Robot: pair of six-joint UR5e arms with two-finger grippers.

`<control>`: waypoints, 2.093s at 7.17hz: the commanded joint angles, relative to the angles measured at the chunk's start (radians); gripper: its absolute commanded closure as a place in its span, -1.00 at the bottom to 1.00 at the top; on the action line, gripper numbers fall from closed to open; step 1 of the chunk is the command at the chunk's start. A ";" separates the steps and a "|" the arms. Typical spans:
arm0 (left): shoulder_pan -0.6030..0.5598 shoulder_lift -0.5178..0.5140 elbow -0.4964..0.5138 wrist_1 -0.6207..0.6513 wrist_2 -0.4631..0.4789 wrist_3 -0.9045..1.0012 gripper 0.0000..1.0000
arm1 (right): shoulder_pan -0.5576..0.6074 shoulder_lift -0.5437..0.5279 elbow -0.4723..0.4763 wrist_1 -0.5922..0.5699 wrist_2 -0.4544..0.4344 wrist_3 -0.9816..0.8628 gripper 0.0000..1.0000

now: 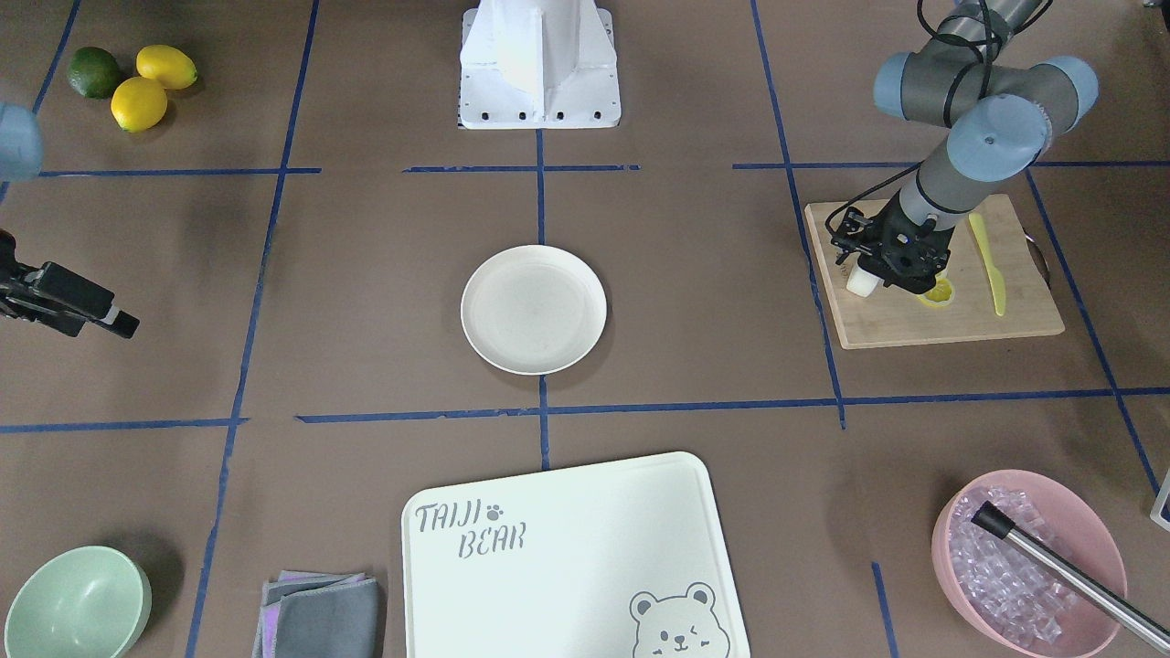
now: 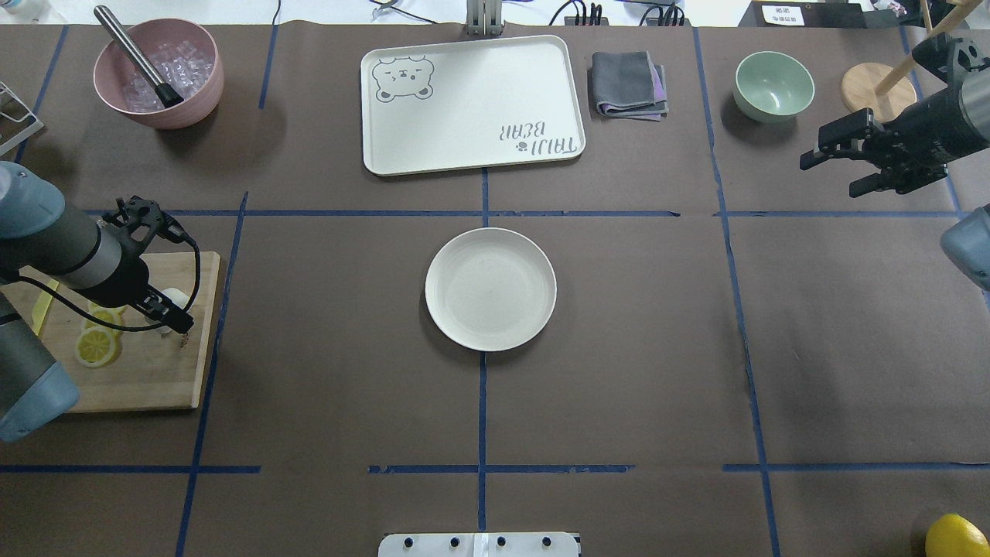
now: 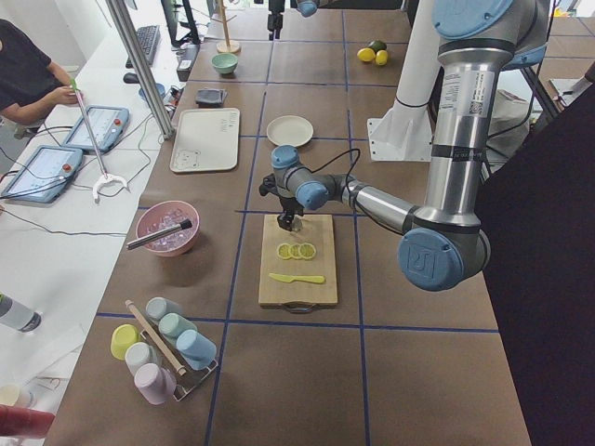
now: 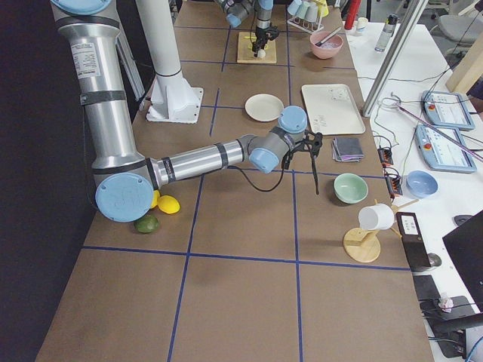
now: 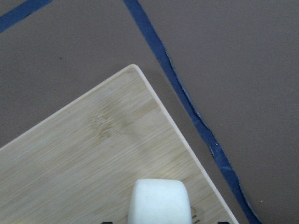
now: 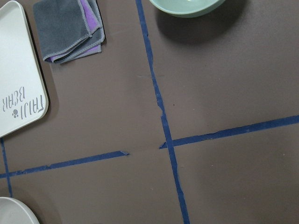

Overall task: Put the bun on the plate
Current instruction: 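Lower the left gripper onto the white bun on the cutting board and grasp it, then carry the white bun with the left gripper over the white plate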

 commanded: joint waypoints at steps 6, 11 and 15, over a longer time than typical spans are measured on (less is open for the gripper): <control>-0.001 -0.018 -0.013 0.002 -0.003 -0.017 0.50 | 0.000 -0.006 0.000 0.003 -0.002 -0.001 -1.00; 0.099 -0.421 -0.045 0.130 -0.001 -0.575 0.50 | 0.014 -0.044 0.006 0.008 -0.002 -0.032 -1.00; 0.285 -0.788 0.285 0.153 0.262 -0.827 0.49 | 0.052 -0.087 -0.011 0.006 -0.002 -0.147 -1.00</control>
